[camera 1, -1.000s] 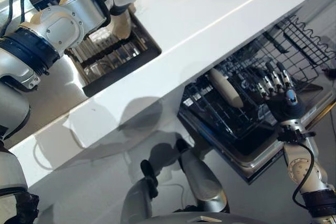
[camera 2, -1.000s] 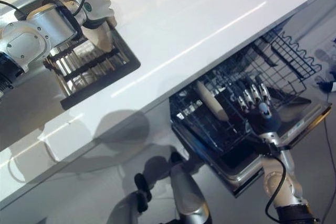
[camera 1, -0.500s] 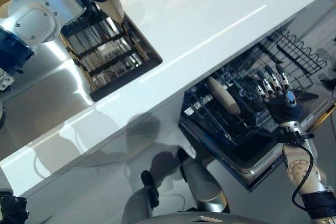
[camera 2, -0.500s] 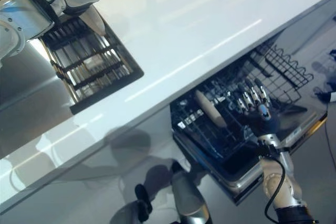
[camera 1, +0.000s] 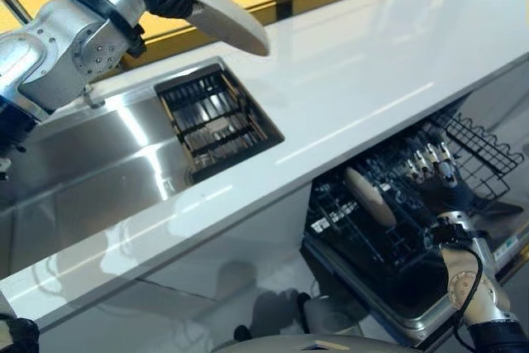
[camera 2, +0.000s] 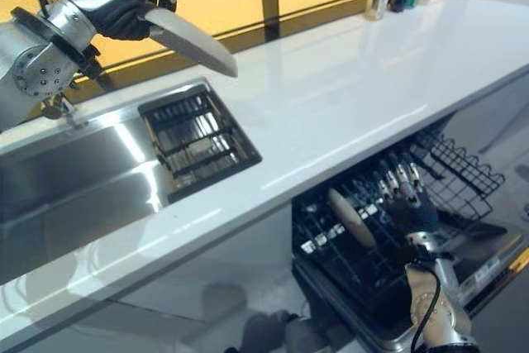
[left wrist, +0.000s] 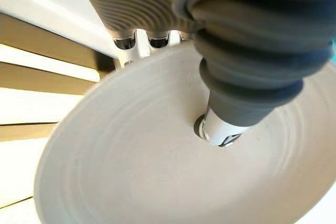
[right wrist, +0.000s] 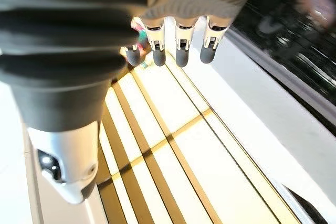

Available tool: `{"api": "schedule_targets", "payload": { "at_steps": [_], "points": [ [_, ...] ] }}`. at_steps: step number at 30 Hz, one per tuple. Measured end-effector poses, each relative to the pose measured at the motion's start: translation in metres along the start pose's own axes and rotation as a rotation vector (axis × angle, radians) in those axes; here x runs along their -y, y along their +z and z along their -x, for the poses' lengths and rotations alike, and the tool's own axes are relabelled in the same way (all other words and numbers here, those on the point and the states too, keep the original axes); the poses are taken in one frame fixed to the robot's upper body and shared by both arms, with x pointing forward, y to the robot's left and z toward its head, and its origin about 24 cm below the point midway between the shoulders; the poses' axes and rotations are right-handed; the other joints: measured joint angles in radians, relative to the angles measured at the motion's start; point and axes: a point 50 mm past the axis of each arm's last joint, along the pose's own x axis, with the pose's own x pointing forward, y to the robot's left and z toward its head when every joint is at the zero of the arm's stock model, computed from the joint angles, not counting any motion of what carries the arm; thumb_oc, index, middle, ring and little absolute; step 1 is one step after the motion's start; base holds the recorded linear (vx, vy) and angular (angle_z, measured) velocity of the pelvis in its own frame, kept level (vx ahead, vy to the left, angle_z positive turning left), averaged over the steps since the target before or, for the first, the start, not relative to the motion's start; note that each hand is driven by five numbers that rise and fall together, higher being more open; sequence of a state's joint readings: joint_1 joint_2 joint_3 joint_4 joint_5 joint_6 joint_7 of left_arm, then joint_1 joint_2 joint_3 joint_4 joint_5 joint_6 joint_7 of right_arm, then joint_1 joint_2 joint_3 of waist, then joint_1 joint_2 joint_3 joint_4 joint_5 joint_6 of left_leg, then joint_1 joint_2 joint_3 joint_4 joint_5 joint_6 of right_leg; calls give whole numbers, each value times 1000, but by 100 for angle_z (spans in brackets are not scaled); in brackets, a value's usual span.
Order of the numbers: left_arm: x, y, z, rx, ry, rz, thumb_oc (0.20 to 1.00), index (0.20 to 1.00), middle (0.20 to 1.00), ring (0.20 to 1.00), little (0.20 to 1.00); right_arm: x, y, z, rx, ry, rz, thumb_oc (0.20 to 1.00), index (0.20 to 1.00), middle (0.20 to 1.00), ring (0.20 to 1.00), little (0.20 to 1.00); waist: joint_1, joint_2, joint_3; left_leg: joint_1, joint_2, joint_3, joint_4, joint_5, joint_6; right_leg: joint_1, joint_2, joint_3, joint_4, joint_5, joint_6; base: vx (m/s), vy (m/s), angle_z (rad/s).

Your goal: Pick up plates and place into dishwasher.

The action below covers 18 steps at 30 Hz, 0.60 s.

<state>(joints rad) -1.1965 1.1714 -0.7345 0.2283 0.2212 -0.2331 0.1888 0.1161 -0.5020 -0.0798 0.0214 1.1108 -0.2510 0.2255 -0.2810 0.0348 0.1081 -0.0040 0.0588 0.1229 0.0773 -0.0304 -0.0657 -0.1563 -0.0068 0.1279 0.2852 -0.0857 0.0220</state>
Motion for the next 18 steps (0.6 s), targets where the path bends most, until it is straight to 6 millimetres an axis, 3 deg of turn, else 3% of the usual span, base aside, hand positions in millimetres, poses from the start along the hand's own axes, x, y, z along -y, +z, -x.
{"api": "schedule_targets", "payload": {
  "at_steps": [13, 18],
  "points": [
    [69, 14, 68, -172, 249, 806, 200, 200, 200, 200, 200, 1, 6, 3, 105, -182, 194, 1000, 1000, 1000, 1000, 1000, 4, 11, -77, 65, -14, 14, -76, 18, 13, 49, -1, 28, -50, 3, 21, -70, 34, -4],
    [104, 43, 95, -225, 306, 1152, 200, 200, 200, 200, 200, 10, 7, 10, 182, -387, 156, 1000, 1000, 1000, 1000, 1000, 5, 11, -91, 80, -24, 23, -89, 21, 17, 48, -2, 40, -63, 7, 26, -77, 13, -5]
  ]
}}
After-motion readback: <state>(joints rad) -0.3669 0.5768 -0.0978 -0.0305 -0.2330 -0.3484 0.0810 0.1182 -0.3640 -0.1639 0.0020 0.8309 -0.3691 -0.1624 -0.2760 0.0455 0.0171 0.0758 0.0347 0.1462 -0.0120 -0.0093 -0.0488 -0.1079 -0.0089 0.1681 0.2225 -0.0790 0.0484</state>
